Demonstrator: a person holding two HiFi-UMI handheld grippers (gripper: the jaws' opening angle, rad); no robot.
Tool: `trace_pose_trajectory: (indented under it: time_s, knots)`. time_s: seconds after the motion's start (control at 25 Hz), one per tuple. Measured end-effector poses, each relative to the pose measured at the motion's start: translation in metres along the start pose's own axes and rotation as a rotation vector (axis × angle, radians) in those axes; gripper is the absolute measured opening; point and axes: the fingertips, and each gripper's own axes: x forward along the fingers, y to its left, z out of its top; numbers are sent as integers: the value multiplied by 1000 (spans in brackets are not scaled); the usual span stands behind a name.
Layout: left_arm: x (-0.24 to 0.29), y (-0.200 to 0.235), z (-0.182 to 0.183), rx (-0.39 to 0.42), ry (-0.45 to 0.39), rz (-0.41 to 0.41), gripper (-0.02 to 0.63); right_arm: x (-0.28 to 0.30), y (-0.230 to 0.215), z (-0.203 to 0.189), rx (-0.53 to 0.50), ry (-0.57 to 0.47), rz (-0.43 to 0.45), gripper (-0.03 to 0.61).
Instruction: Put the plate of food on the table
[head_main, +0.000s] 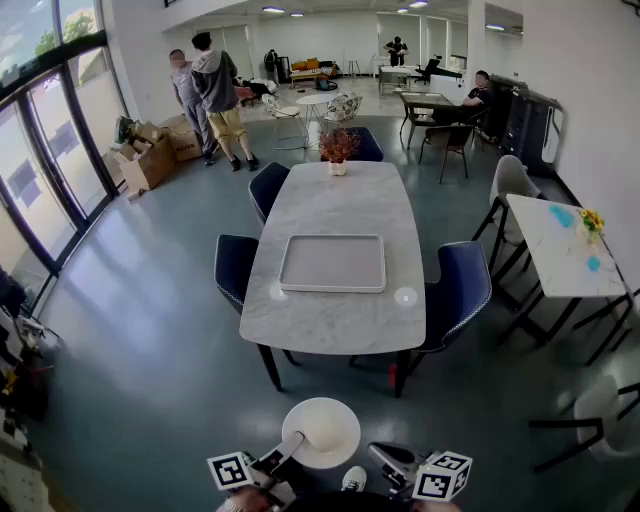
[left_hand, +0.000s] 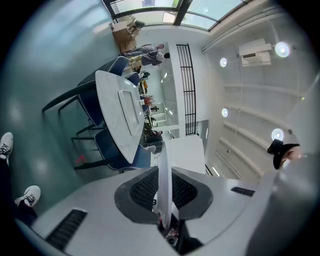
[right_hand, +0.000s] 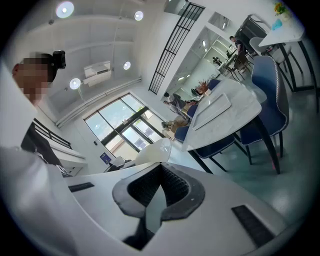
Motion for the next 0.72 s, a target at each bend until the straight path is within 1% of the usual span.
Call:
trace_pose_trajectory:
  time_s: [0.28,0.48,0.72]
  knots:
    - [-4,-3,-3,4,-5,-1,37,0,5,-4,0,-7,42,11]
    - [-6,-2,-1,8,-12,2,37,1,6,0,-18,-10,31,11]
    - [-7,-1,-3,11,-15,6,37,-2,8,1,-13,-28,56,11]
